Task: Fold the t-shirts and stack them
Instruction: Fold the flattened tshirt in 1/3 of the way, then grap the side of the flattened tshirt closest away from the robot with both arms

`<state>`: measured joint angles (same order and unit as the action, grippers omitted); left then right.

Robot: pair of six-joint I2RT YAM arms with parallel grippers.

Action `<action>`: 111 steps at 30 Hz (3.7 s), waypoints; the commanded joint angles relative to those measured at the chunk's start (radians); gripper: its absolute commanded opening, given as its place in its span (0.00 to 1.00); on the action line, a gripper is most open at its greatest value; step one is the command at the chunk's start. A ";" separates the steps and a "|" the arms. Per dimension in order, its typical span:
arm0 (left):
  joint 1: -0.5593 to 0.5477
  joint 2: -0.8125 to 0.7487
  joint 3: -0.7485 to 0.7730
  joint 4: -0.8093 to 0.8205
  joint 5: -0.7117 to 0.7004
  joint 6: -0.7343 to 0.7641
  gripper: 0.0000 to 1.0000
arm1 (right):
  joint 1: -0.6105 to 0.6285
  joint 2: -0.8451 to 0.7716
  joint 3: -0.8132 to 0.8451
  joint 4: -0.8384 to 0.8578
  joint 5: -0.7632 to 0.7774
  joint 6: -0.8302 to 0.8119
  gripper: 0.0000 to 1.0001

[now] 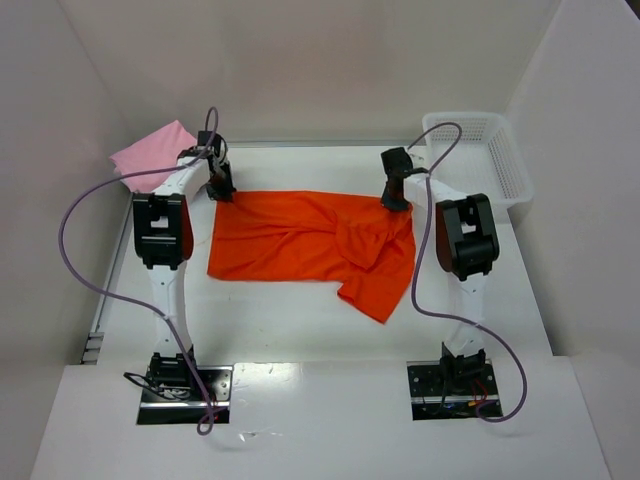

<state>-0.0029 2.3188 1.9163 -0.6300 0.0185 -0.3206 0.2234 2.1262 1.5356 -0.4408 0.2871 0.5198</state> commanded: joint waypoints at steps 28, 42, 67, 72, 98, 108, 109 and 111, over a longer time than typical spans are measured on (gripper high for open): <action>-0.012 -0.261 0.068 -0.060 -0.120 0.034 0.94 | -0.068 -0.337 -0.023 0.070 -0.152 -0.106 0.77; -0.012 -0.546 -0.467 -0.040 0.061 -0.032 0.95 | 0.034 -0.701 -0.524 -0.171 -0.267 0.150 0.87; -0.012 -0.536 -0.563 -0.022 -0.022 -0.061 0.93 | 0.209 -0.594 -0.675 -0.138 -0.197 0.272 0.69; -0.012 -0.536 -0.554 -0.042 -0.045 -0.051 0.93 | 0.209 -0.560 -0.693 -0.115 -0.197 0.272 0.61; -0.003 -0.487 -0.563 -0.024 -0.031 -0.041 0.91 | 0.209 -0.512 -0.657 -0.177 -0.137 0.283 0.04; -0.003 -0.467 -0.591 -0.014 -0.002 -0.041 0.85 | 0.209 -0.557 -0.707 -0.187 -0.146 0.292 0.04; -0.003 -0.467 -0.591 -0.014 -0.011 -0.041 0.85 | 0.209 -0.557 -0.707 -0.187 -0.146 0.292 0.04; -0.003 -0.467 -0.591 -0.023 -0.011 -0.051 0.85 | 0.209 -0.557 -0.692 -0.209 -0.146 0.301 0.04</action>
<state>-0.0109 1.8454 1.3315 -0.6514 -0.0010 -0.3687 0.4278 1.5814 0.8570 -0.5900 0.0963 0.8040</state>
